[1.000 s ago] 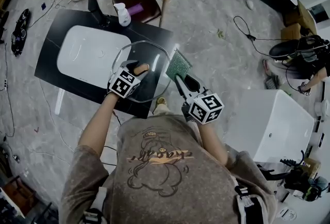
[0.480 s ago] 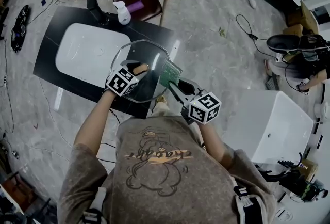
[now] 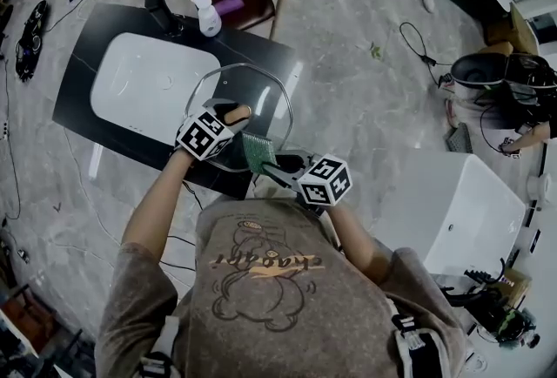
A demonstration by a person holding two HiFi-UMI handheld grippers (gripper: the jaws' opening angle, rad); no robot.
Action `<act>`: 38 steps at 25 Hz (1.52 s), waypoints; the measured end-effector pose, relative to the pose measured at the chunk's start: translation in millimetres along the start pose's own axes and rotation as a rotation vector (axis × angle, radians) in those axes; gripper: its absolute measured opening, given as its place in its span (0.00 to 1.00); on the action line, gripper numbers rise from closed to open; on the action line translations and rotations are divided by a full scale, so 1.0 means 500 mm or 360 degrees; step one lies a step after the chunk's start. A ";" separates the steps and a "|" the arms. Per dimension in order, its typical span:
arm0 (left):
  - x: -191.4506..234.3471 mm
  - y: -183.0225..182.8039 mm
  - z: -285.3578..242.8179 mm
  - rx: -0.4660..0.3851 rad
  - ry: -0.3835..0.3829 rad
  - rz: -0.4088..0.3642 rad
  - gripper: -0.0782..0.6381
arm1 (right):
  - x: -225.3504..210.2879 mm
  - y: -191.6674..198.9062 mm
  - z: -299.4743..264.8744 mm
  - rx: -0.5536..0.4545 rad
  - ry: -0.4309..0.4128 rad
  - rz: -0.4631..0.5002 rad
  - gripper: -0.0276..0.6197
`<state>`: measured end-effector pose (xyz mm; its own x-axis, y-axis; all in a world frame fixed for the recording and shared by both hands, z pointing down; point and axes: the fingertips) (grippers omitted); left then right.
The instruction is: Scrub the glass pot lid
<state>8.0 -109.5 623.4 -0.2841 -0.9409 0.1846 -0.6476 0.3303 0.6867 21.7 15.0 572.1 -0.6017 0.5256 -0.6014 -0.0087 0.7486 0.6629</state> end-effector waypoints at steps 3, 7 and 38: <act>-0.002 -0.002 0.001 0.0003 0.0004 -0.0004 0.37 | 0.000 0.031 -0.022 0.0111 -0.0031 -0.0021 0.19; -0.001 0.000 -0.001 0.0002 0.0002 0.0003 0.37 | -0.007 0.057 -0.051 0.0199 -0.0040 -0.0048 0.19; 0.000 0.004 -0.002 0.0010 0.0034 0.0018 0.36 | -0.039 0.016 -0.236 0.0249 0.0108 -0.0407 0.18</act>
<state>7.5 -109.0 625.5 -0.2764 -0.9384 0.2073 -0.6487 0.3413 0.6802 -60.8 -36.9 641.6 -0.6477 0.2881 -0.7053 -0.0467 0.9090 0.4142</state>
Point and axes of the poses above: the fingertips, and each gripper's own axes: z backward along the fingers, x to its left, y out of its underside, and after that the axes turned 2 degrees about -x, right-handed
